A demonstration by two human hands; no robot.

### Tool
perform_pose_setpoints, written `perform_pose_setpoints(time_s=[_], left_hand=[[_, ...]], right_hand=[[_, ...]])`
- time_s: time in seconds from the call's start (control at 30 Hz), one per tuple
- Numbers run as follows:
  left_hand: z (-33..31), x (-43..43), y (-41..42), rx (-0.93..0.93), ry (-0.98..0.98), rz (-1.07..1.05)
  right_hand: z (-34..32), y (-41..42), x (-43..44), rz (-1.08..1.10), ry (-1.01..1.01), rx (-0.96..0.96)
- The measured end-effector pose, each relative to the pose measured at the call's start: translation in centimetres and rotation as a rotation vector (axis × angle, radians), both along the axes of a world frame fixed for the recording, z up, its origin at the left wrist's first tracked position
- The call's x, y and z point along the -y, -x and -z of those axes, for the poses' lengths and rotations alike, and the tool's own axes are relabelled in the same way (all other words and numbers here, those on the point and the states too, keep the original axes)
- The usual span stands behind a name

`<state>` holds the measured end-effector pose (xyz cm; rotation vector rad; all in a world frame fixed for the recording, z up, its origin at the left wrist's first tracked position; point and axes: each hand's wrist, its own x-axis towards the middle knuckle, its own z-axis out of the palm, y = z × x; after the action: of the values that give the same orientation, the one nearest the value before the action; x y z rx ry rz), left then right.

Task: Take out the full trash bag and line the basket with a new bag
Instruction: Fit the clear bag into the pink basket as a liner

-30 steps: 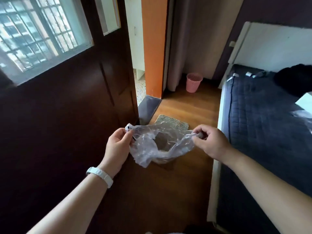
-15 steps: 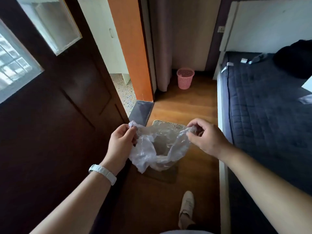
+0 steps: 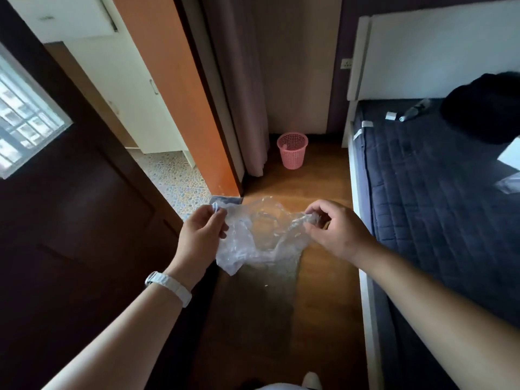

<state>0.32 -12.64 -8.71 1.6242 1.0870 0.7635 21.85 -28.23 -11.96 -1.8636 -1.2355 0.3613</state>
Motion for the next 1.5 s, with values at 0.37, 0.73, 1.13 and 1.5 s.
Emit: perform_pose_setpoints(time_s=[0.37, 0.73, 1.13, 1.5], left_hand=[[3.7, -13.2, -12.8, -0.174, -0.170, 0.074], [4.8, -30.9, -27.3, -0.146, -0.135, 0.188], [6.3, -41.9, -40.9, -0.241, -0.065, 0.264], [8.8, -47.3, -58.9, -0.410, -0.101, 0.172]], right_hand=[[1.1, -11.0, -9.3, 0.172, 0.075, -0.017], [-0.1, -22.7, -23.2, 0.398, 0.176, -0.057], [1.8, -35.2, -33.2, 0.440, 0.184, -0.067], [6.3, -55.6, -43.0, 0.252, 0.228, -0.102]])
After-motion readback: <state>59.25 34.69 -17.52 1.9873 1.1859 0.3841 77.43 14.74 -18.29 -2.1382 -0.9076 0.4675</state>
